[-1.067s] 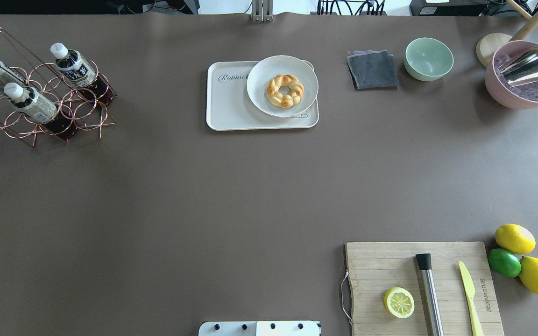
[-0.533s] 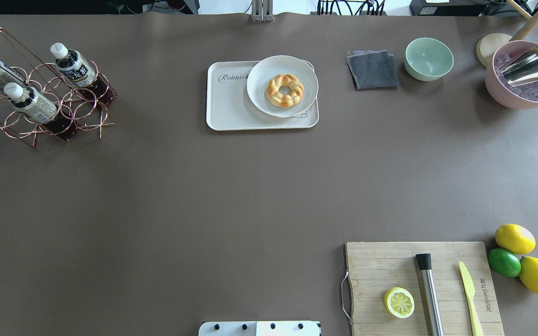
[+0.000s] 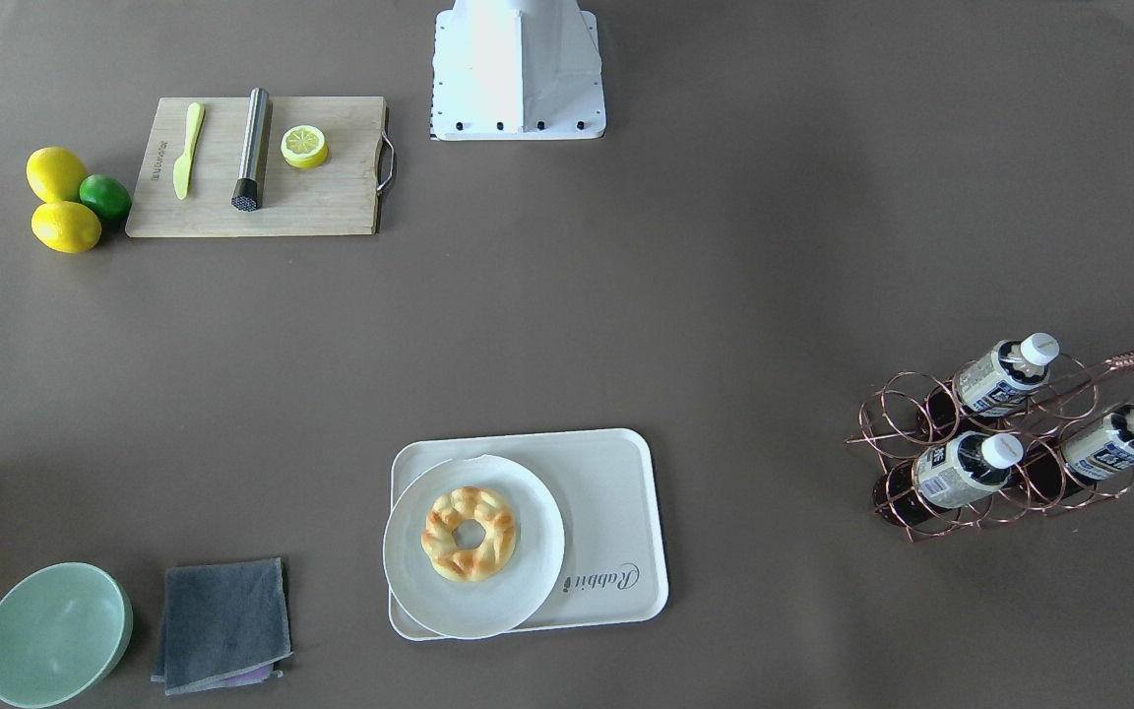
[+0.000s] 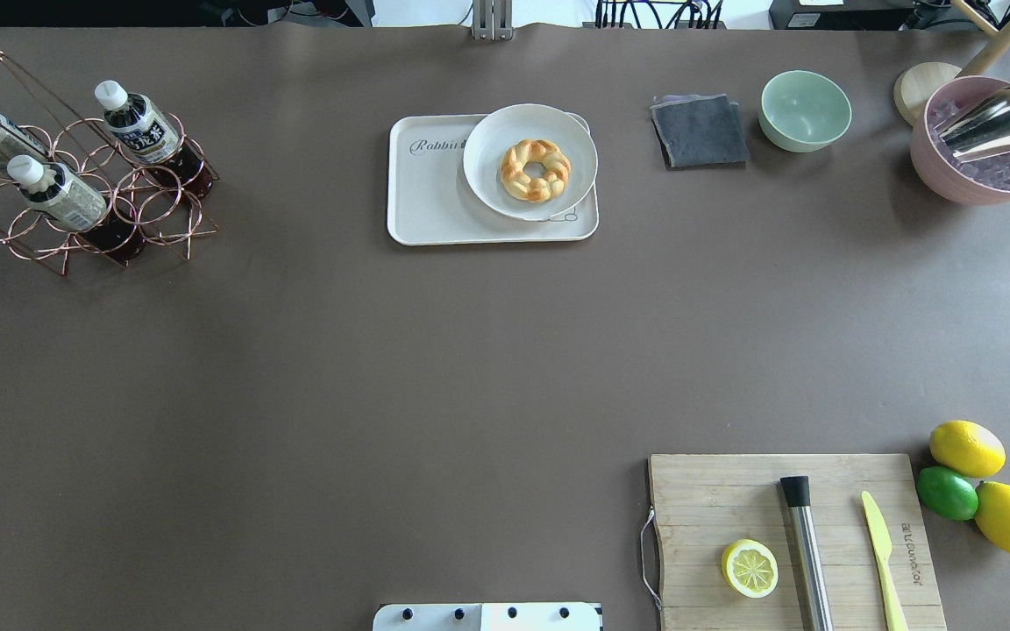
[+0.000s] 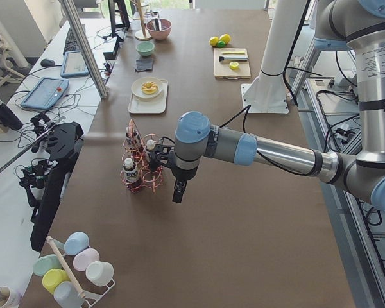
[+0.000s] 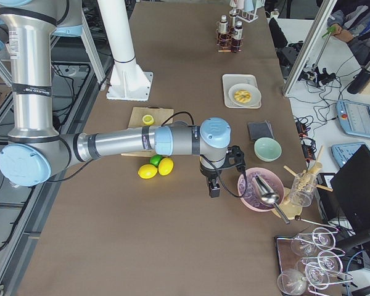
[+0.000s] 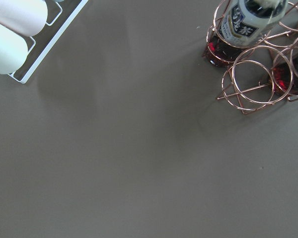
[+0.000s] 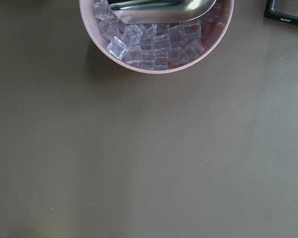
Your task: Place tea on tray
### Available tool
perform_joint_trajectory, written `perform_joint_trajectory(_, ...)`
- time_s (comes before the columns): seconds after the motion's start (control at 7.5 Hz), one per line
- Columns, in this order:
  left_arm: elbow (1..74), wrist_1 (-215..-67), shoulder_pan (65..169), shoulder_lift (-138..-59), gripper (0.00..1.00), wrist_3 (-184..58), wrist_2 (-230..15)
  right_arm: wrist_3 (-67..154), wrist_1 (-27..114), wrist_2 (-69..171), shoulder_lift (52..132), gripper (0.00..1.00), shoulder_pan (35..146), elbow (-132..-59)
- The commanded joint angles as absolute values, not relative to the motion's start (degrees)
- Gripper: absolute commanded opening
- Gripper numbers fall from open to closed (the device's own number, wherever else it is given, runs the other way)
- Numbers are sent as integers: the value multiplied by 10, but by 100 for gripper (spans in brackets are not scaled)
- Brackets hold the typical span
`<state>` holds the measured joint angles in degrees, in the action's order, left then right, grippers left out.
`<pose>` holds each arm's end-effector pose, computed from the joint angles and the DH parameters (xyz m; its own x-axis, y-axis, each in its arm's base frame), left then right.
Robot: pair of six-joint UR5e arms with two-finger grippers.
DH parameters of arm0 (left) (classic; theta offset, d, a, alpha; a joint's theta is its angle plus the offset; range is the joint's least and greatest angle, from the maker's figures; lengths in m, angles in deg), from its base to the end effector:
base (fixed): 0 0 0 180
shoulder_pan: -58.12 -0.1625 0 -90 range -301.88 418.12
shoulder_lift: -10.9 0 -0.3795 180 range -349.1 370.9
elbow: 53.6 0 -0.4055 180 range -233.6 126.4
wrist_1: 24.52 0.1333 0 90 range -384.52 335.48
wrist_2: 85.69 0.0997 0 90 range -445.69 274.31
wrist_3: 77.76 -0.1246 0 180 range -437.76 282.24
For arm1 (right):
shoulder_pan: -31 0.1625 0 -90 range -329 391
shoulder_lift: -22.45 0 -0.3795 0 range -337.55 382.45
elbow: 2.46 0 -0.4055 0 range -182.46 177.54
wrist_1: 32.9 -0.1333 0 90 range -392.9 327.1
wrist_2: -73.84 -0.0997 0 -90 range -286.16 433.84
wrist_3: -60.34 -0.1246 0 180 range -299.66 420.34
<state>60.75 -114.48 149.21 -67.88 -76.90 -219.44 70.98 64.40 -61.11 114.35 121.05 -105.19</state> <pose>-0.0555 -0.4376 0.5077 0.7249 0.1282 -0.6769 0.0294 0.9759 0.2163 0.0457 -0.4906 0.5475 0.6958 -0.2264 0.6817 0.1298 0.9730 0.1907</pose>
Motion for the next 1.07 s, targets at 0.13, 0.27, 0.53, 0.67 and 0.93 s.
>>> perform_joint_trajectory(0.13,648,-1211,1462,-688,98,-620,-2209,711,622,-616,1145,100,1189,-1053)
perform_joint_trajectory(0.27,648,-1243,1440,-715,98,-538,-2203,709,622,-616,1144,100,1178,-1052)
perform_joint_trajectory(0.53,644,-1298,1370,-718,98,-453,-2147,706,622,-615,1140,100,1172,-1053)
perform_joint_trajectory(0.67,627,-1336,1339,-719,98,-426,-2119,705,622,-615,1139,100,1172,-1053)
perform_joint_trajectory(0.93,587,-1376,1292,-769,97,-328,-2109,704,622,-615,1139,100,1172,-1054)
